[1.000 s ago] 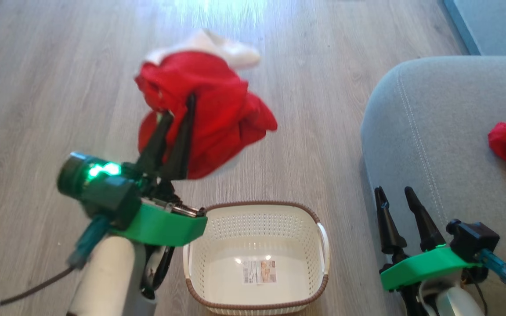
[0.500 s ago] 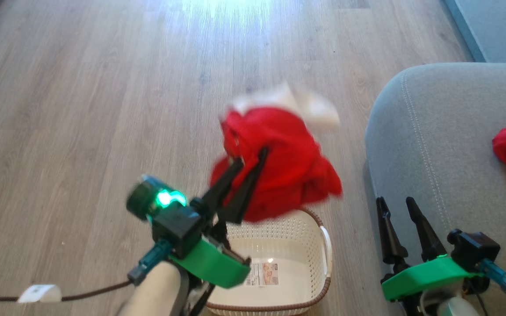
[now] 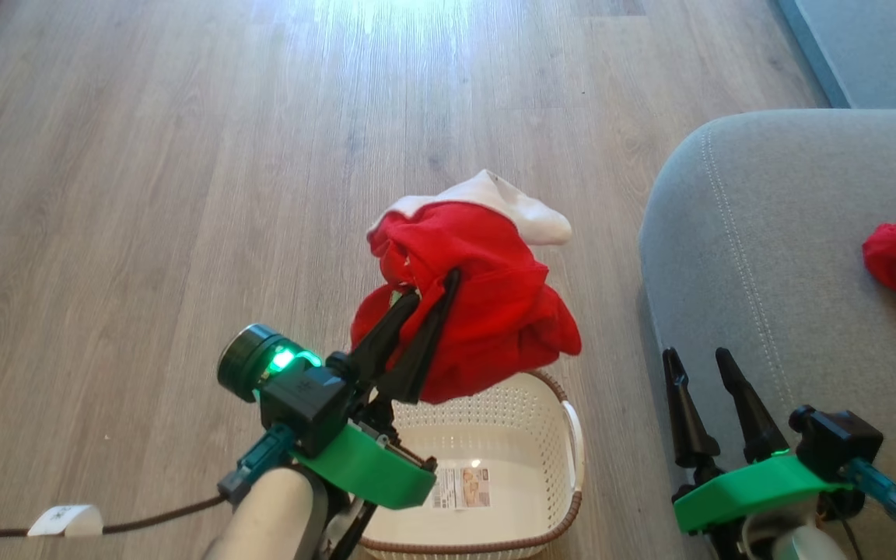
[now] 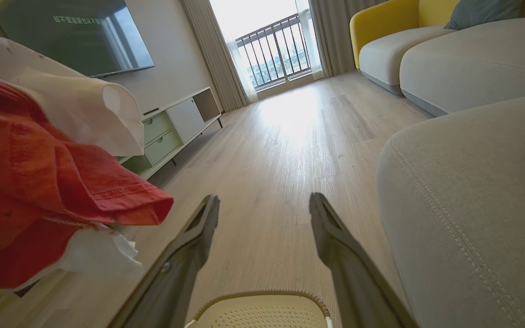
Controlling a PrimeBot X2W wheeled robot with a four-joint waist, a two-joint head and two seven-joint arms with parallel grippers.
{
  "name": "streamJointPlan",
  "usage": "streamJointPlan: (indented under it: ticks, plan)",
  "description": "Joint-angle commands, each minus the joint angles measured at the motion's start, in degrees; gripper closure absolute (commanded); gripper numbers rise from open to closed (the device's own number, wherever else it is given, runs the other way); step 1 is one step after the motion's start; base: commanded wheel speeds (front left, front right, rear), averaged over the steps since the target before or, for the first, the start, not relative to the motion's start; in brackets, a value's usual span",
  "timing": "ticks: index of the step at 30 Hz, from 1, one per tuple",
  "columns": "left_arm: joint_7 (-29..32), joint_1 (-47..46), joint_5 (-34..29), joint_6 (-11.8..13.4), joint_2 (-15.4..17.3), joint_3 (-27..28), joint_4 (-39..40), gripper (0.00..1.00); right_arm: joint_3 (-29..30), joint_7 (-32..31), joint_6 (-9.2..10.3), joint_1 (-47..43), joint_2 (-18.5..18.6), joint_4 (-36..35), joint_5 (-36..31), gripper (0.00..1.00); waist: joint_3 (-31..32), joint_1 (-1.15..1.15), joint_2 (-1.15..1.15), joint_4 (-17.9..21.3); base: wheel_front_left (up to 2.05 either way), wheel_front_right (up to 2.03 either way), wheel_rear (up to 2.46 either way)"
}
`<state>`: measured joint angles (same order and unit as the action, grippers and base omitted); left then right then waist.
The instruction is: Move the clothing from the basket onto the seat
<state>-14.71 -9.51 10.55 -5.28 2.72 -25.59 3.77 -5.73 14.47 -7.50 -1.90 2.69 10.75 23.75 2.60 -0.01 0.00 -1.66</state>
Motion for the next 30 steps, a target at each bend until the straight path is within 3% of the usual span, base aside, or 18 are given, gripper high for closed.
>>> streamJointPlan:
  ticks: [1,13,19,30]
  plan:
    - [-0.3,-3.3,-0.1,0.4,0.2,2.5,2.6,1.00,-1.2,0.5,0.01,2.0,0.2,-2.3,-0.4,0.00,0.0,0.01,0.00,0.1,0.00,0.00,0.00]
    - [-0.3,-3.3,0.0,0.4,0.2,4.5,1.4,1.00,-2.4,0.5,0.01,1.7,0.2,-5.1,-2.3,0.00,0.0,0.01,0.00,1.2,0.00,0.00,0.00]
    - [-0.3,-3.4,-0.5,0.1,0.2,5.6,0.6,1.00,-6.1,0.5,0.01,1.0,0.8,-8.4,-2.9,0.00,-0.4,0.01,0.00,1.8,0.00,0.00,0.00]
    - [-0.3,-3.5,-1.2,-0.5,0.2,5.9,-1.0,1.00,-17.4,0.5,0.01,0.9,8.7,-16.6,-2.4,0.00,-0.7,0.01,0.00,1.6,0.00,0.00,0.00]
